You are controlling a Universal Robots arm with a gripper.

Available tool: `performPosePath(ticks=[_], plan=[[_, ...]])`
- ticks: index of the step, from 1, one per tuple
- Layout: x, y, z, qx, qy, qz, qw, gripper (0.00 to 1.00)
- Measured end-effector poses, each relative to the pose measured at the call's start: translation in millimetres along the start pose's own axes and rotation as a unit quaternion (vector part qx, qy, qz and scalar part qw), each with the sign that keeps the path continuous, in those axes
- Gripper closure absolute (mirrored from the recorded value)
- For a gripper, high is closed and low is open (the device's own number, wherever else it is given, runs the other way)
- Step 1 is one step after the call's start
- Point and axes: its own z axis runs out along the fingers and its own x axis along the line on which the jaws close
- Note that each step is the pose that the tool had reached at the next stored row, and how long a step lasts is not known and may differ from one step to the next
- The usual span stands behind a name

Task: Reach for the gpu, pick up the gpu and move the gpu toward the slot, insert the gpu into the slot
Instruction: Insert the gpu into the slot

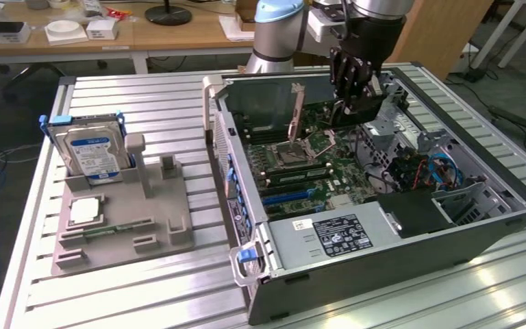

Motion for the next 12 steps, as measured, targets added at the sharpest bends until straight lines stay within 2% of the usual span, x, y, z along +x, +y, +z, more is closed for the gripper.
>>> performPosePath(ticks=[8,12], plan=[[0.4,0.5,13.0,0.0000,-0.0001,0.000,1.0000,0.72],[0.5,0.6,14.0,0.0000,-0.0001,0.000,1.0000,0.72]])
